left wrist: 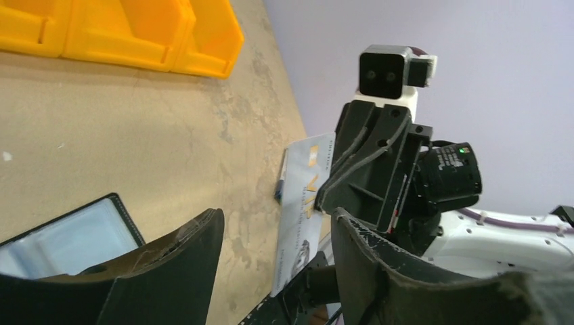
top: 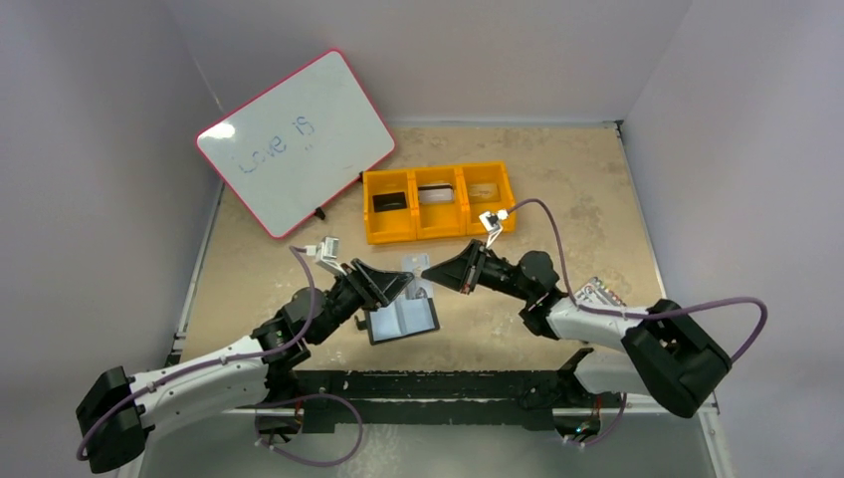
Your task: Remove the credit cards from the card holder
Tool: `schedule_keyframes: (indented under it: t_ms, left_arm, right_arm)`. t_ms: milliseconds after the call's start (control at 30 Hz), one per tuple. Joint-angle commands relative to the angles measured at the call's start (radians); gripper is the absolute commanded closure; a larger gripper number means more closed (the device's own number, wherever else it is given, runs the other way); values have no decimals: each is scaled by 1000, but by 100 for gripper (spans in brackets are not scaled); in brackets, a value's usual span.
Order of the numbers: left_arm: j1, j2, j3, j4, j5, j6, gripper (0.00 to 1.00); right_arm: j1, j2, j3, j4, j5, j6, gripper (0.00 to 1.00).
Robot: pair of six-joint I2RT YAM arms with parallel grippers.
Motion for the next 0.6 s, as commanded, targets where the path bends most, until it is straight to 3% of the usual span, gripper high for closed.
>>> schedule_keyframes:
  t_ms: [0, 100, 233, 400, 567]
  left_arm:
    - [2, -43, 71, -147, -103, 17, 38]
    - [1, -82, 100, -329, -206, -4, 33]
    - [1, -120, 106, -440, -287, -28, 28]
    - [1, -103, 119, -459, -325, -41, 26]
    - [1, -76, 135, -467, -320, -39, 25]
  right_arm:
    - [-3, -105, 61, -206, 89, -137, 100]
    - [-3, -179, 122, -480, 218, -262, 100]
    - [-3, -248, 208, -761, 464, -448, 100]
    - [-3, -284, 228, -770, 643, -709, 100]
    - [-3, -215, 286, -739, 757, -1050, 100]
